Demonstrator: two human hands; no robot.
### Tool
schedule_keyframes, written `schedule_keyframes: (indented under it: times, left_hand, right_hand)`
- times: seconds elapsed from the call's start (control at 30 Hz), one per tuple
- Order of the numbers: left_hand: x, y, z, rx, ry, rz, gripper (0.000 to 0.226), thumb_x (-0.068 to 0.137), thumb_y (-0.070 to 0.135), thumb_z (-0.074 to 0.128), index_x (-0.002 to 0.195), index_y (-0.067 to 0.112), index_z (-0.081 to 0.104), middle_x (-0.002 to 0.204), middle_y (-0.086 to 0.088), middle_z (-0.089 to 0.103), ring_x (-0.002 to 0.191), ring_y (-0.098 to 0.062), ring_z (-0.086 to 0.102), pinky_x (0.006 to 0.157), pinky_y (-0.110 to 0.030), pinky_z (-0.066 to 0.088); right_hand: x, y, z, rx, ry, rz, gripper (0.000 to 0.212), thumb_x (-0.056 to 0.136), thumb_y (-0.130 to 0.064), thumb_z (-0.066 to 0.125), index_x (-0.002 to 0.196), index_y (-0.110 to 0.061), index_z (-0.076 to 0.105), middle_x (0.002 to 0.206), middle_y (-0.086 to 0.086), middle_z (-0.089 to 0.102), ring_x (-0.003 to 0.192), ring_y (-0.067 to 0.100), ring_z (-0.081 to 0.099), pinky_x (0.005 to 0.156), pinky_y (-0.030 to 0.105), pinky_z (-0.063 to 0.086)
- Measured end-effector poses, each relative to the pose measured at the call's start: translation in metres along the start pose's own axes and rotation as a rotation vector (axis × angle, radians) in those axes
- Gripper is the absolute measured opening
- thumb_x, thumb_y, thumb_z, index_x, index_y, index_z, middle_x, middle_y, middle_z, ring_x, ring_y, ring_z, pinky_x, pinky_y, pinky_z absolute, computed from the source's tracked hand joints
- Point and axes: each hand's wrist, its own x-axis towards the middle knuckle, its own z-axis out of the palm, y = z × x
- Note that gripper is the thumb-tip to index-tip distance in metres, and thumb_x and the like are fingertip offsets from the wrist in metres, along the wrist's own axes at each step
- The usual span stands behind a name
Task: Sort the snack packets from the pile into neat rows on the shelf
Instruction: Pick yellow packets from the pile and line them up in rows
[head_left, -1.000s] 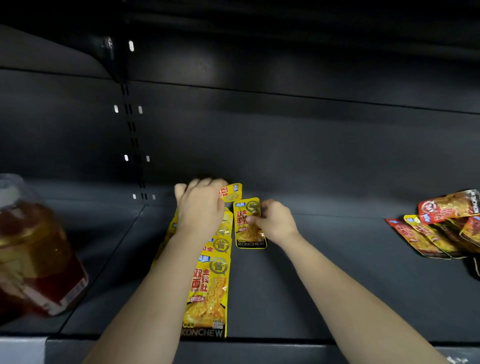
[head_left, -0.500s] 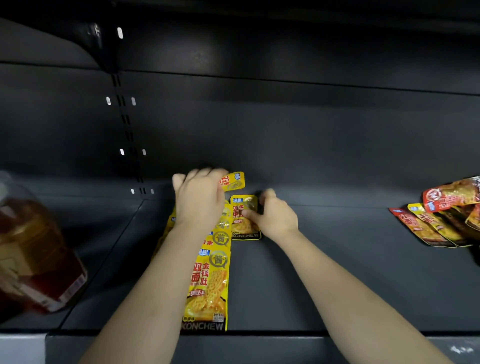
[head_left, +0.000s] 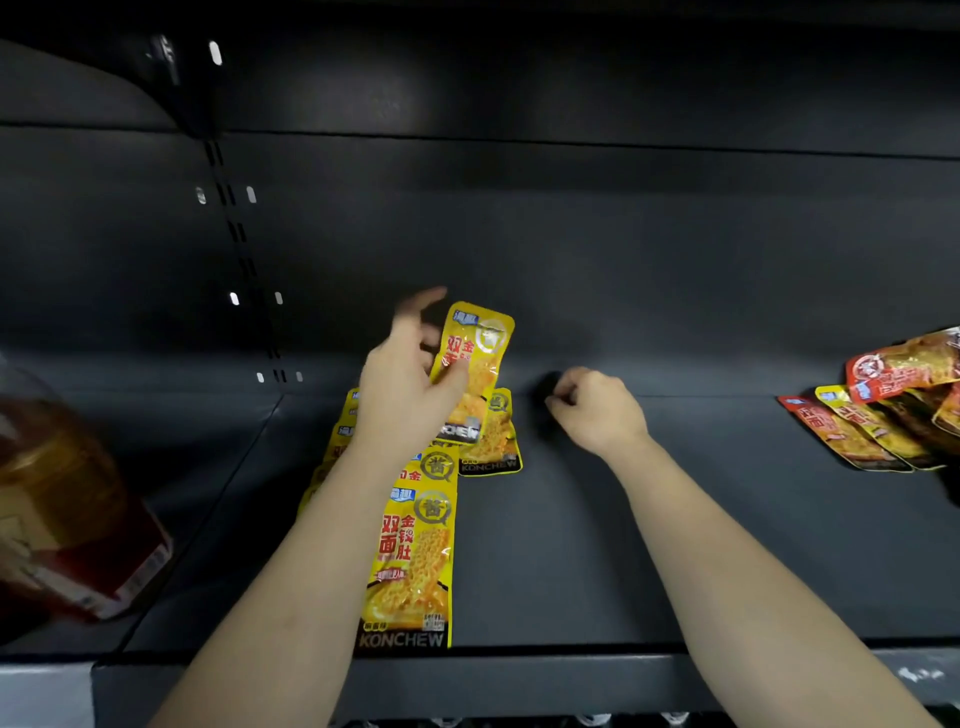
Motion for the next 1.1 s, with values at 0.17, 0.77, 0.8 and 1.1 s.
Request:
schedule_keyframes:
  times: [0.17,0.77,0.8,1.1]
  left_hand:
    - [-0.002,-0.003,0.004,-0.08,-0.247,-0.141,0.055,0.075,0.019,0.064,0.117,0.051,0.048,0.094,-0.008,0.069,0.077,-0.037,0.068,0.072,-0.046,0.059]
    - [-0.006,-0.014,0.014,0.453,-0.433,-0.064,0.043,0.078,0.039,0.069,0.117,0.038,0.05,0.083,0.014,0.066,0.101,-0.012,0.053,0.097,-0.04,0.029]
    - [-0.006,-0.014,0.014,0.498,-0.423,-0.046,0.043,0.079,0.041,0.069,0.118,0.037,0.05,0.084,0.014,0.064,0.101,-0.012,0.05,0.094,-0.038,0.026]
    - [-0.005,-0.018,0.017,0.67,-0.379,0.03,0.058,0.07,0.043,0.072,0.123,0.037,0.051,0.114,0.014,0.051,0.113,-0.014,0.039,0.09,-0.036,0.024]
  right_hand:
    - [-0.001,-0.003,-0.001,-0.012,-0.004,-0.012,0.014,0.086,-0.028,0.058,0.097,-0.023,0.064,0.1,0.004,0.067,0.097,0.029,0.062,0.073,0.03,0.046]
    - [-0.003,-0.003,-0.001,0.016,-0.025,-0.006,0.011,0.083,-0.021,0.057,0.091,-0.025,0.064,0.096,0.002,0.068,0.094,0.026,0.062,0.074,0.029,0.047]
    - [-0.003,-0.003,0.0,0.016,-0.025,-0.007,0.011,0.083,-0.021,0.057,0.09,-0.026,0.063,0.096,0.002,0.068,0.094,0.026,0.062,0.074,0.029,0.048]
    - [-0.003,-0.003,0.001,0.003,-0.022,-0.008,0.006,0.083,-0.024,0.058,0.086,-0.027,0.062,0.096,0.0,0.067,0.094,0.025,0.062,0.077,0.03,0.05]
